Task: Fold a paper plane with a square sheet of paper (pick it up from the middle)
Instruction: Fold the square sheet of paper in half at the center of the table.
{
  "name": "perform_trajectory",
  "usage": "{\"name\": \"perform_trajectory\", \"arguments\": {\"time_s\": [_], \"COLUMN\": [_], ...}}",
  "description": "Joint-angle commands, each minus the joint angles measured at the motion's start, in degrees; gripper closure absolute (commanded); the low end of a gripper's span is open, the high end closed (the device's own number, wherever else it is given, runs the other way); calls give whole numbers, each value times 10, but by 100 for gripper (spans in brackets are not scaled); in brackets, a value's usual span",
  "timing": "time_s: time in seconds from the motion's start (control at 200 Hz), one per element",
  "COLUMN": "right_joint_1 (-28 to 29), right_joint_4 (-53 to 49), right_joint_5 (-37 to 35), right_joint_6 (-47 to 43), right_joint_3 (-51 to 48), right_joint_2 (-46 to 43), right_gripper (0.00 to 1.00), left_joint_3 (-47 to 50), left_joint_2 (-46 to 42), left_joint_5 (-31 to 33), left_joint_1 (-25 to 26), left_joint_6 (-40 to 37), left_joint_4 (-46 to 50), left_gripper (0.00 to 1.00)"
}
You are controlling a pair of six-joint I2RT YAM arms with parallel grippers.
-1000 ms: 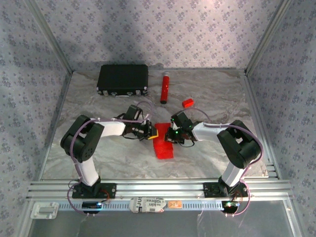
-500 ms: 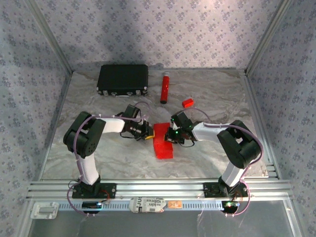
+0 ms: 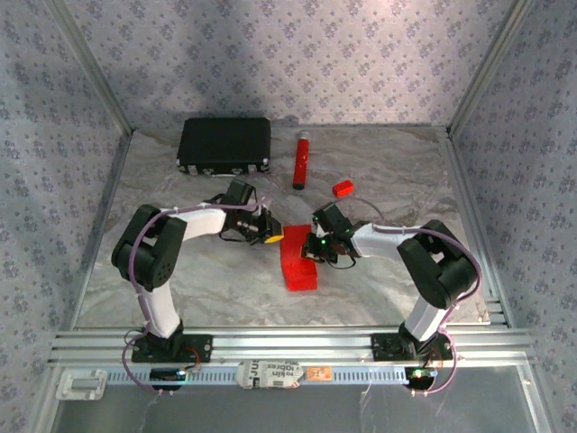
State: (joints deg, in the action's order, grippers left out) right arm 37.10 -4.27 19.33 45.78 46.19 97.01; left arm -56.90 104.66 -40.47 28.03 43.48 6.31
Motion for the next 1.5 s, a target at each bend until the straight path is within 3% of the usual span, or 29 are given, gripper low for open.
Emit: {"name": "perform_trajectory", "arguments": {"time_s": [0.0, 0.395, 0.984, 1.259, 1.494], "right_joint_1": [-9, -17, -17, -18, -17], "right_joint_4": [-82, -84, -70, -76, -74], "right_joint_5": [-39, -31, -26, -30, -30], "right_joint_6": [-11, -20, -15, -18, -16], "right_joint_3": [-16, -18, -35, -26, -25], "right_joint_2": [10, 5, 6, -1, -3], "right_gripper": [100, 100, 100, 100, 100], "left_joint_3": [-19, -39, -18, -67, -86], "left_joint_2": [-10, 28, 89, 53, 72], "left_joint_5": [-19, -48, 31, 7, -6], "left_joint_1": [2, 26, 16, 15, 15], "left_joint_6": [-12, -11, -28, -35, -34], "left_joint_4": [6, -30, -2, 27, 23], "left_gripper": [86, 86, 89, 88, 88]}}
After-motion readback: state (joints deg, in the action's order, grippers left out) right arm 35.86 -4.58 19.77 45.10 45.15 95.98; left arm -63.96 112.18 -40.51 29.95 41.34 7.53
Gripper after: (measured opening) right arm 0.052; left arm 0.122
